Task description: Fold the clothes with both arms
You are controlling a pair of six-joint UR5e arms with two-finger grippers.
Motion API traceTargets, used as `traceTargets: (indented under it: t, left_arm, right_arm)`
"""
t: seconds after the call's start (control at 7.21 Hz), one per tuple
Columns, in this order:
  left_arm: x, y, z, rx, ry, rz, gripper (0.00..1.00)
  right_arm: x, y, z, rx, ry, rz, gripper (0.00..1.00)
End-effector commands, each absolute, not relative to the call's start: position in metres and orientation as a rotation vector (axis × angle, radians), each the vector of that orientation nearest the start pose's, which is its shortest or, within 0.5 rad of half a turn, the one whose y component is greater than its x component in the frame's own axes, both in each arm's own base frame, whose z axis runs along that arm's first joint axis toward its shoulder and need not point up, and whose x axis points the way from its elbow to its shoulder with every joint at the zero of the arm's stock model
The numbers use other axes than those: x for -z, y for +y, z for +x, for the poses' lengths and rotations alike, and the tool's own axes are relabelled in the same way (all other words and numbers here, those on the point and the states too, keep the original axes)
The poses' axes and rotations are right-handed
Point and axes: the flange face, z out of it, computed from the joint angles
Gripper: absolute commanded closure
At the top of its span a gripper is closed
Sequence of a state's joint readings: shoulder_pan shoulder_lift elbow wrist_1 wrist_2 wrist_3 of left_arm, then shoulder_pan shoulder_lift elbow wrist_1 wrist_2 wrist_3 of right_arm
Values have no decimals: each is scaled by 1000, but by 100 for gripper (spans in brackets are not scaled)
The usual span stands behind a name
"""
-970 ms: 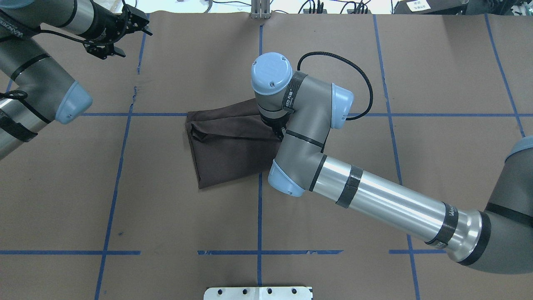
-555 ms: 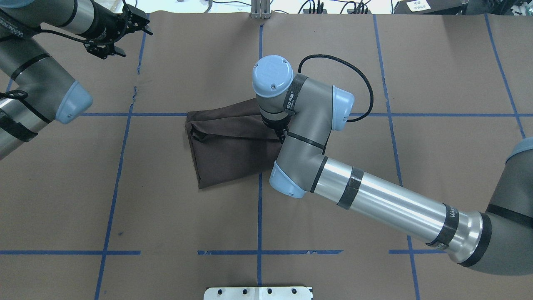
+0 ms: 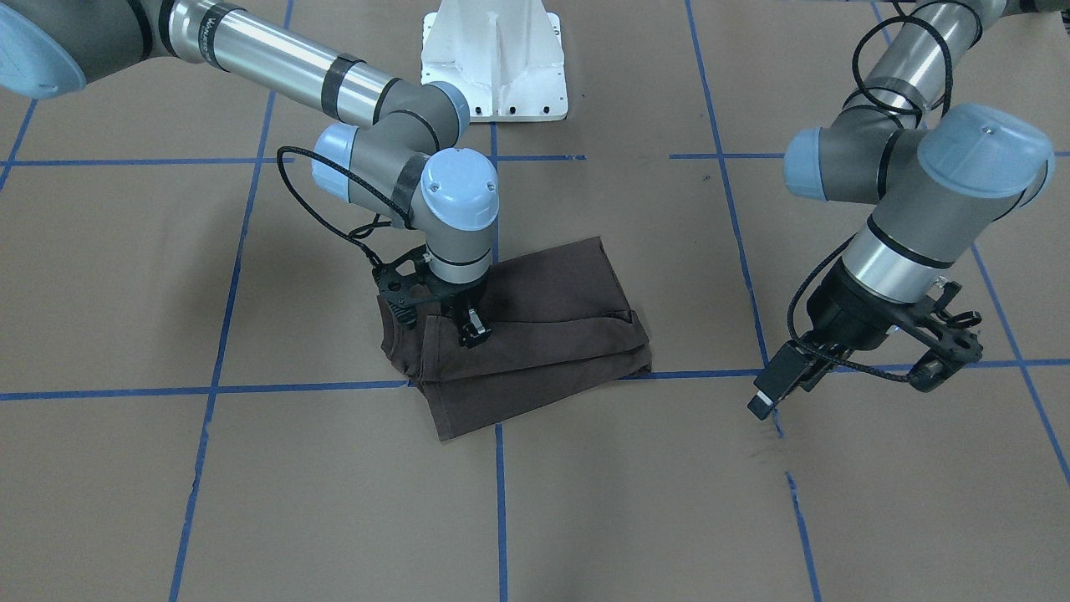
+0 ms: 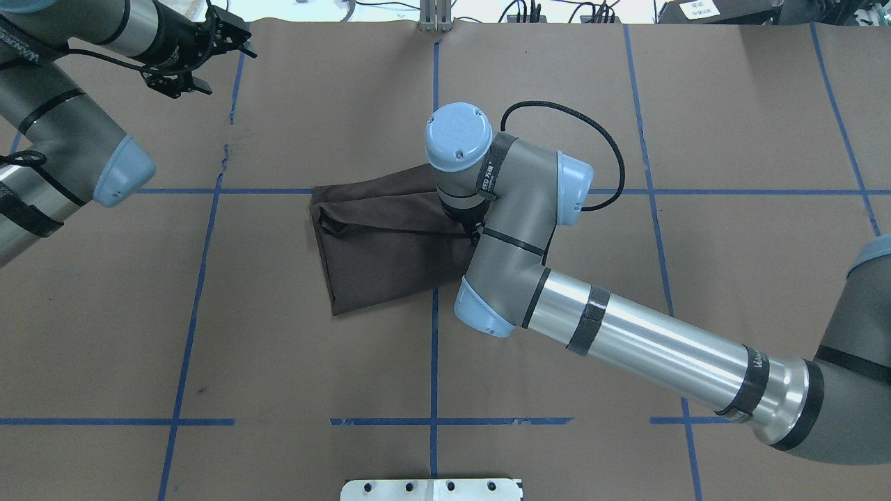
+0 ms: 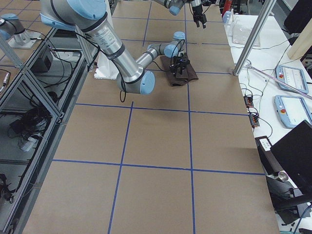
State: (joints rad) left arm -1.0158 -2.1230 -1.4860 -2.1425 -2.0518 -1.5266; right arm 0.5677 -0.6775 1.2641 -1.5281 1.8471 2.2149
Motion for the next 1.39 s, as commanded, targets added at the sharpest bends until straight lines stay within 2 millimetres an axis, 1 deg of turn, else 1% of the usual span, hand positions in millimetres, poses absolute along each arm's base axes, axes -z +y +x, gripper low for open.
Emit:
traceTargets:
  t: [0.0,0.28,0.42,0.69,0.83,0.97,1.11,1.25]
  left_arm:
    - [-306,-640,296,621,1116,138,0]
    - [-306,-639,298,618,1117,137,0]
    - [-306,-639,298,618,1117,137,0]
    - [-306,-639,298,618,1117,137,0]
    - [-307,-639,298,619,1116,136,0]
    - [-306,-639,298,618,1117,137,0]
    - [-306,-639,298,618,1117,137,0]
    - [-307,-639,298,619,1116,136,0]
  right_arm:
    - [-231,-517,-613,-1116,-643,-314,100]
    - [-227,-523,-608,-1152,-654,-317,100]
    - [-223,-533,-600,-1164,-664,-314,100]
    - [-221,-560,-578,-1186,-713,-293,100]
    - [-224,-577,-569,-1193,-760,-284,100]
    - [-225,-589,-567,-1188,-830,-253,100]
    - [-218,-598,-570,-1182,-919,-198,100]
    - [-205,-611,-580,-1161,-994,-145,100]
